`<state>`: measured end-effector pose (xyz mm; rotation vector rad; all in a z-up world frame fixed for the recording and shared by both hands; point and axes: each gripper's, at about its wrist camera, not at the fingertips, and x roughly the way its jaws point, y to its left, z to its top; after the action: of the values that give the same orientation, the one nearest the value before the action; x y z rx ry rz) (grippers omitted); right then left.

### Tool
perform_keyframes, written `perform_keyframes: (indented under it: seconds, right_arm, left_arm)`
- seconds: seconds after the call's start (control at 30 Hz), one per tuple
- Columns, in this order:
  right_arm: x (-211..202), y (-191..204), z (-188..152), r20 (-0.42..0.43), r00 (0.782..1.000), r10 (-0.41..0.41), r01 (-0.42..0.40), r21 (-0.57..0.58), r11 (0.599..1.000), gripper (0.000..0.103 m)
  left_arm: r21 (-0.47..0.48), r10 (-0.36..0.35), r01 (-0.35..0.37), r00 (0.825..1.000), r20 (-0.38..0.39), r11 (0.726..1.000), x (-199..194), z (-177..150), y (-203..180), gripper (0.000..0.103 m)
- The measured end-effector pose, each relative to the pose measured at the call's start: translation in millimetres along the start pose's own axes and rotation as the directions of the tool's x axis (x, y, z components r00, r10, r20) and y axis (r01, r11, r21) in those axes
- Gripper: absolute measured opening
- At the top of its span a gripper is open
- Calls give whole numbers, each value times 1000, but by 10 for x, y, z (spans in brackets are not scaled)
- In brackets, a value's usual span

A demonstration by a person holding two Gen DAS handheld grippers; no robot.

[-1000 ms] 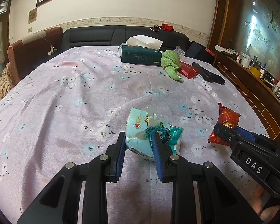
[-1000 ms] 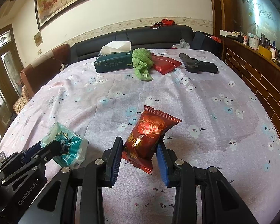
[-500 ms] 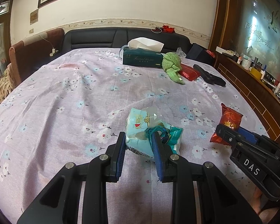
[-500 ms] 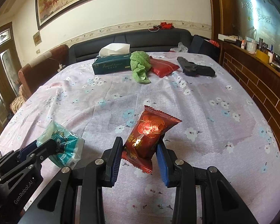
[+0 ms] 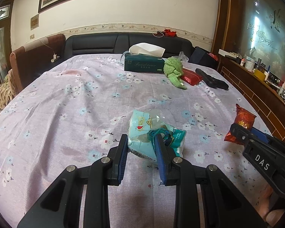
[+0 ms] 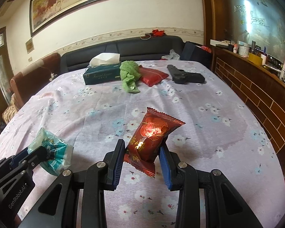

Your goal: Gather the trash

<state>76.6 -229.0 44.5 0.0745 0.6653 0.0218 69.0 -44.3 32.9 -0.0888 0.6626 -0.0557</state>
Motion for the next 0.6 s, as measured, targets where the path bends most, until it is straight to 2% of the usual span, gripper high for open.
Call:
perform_keyframes:
  seconds: [0.6]
  right_arm:
    - [-648,-261,-243,-1,999,-45,45,48,998,38]
  left_arm:
    - [77,-31,27,998,51,997,-196,-9,-242,27]
